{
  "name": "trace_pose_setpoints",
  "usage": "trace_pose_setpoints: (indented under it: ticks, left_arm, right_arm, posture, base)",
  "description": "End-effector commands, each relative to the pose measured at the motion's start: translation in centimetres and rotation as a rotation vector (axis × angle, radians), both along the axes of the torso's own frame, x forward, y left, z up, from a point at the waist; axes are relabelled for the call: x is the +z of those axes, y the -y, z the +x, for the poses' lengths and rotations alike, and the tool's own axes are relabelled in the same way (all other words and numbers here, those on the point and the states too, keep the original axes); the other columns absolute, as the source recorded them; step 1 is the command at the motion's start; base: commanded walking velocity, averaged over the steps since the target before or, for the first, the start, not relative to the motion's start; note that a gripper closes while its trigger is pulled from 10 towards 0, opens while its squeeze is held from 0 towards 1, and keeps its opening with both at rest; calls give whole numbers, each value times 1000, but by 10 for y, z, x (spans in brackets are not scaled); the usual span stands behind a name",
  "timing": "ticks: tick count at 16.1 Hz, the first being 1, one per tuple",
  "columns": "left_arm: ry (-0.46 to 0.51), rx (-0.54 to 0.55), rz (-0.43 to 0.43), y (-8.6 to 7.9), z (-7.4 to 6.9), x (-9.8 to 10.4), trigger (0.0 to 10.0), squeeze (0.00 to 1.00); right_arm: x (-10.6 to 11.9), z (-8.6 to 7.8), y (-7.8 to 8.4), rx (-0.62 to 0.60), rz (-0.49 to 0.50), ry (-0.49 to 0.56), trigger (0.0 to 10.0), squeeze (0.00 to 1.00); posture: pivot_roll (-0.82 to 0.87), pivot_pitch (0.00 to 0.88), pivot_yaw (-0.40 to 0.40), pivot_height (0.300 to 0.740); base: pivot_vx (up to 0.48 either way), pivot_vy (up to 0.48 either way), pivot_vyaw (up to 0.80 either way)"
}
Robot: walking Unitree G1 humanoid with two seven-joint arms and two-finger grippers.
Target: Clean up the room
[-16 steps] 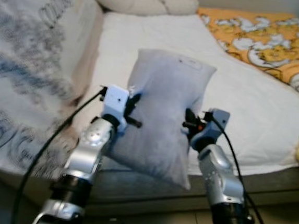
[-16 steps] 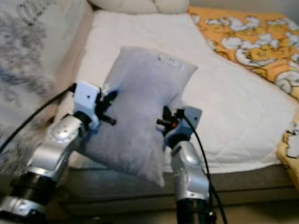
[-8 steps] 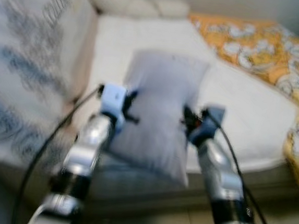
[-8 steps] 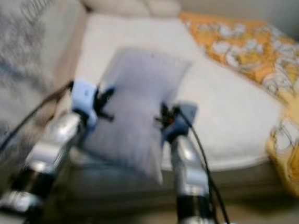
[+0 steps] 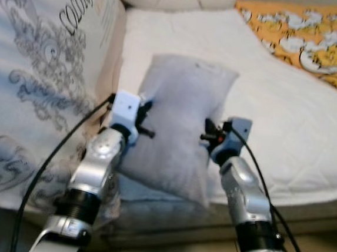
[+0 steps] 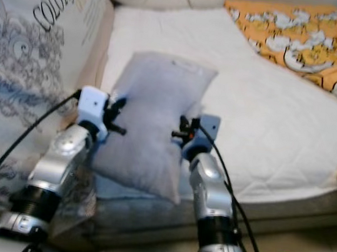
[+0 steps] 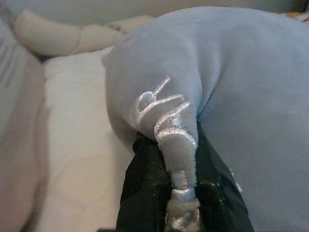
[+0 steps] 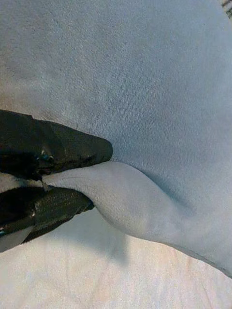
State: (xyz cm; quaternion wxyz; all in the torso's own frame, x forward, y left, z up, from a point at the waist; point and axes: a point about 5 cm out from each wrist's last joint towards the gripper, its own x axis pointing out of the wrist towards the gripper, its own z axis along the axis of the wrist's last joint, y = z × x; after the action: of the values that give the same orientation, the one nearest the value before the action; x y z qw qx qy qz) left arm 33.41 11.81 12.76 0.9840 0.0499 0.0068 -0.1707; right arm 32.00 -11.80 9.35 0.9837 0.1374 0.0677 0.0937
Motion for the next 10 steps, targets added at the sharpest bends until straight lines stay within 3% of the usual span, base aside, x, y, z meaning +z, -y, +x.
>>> trace_pose_setpoints:
  ticks: [1, 10]
  left_arm:
    - [51, -15, -6, 5, 2, 11, 10000, 0]
    - [53, -11, -3, 7, 4, 11, 10000, 0]
  right_arm:
    - [4, 2, 9, -37, -12, 23, 10000, 0]
    - [3, 3, 14, -70, 28, 9, 10000, 0]
  posture:
    - [26, 0, 0, 740]
    - [16, 0, 5, 740]
  base:
    - [300, 0, 0]
    - [298, 0, 0]
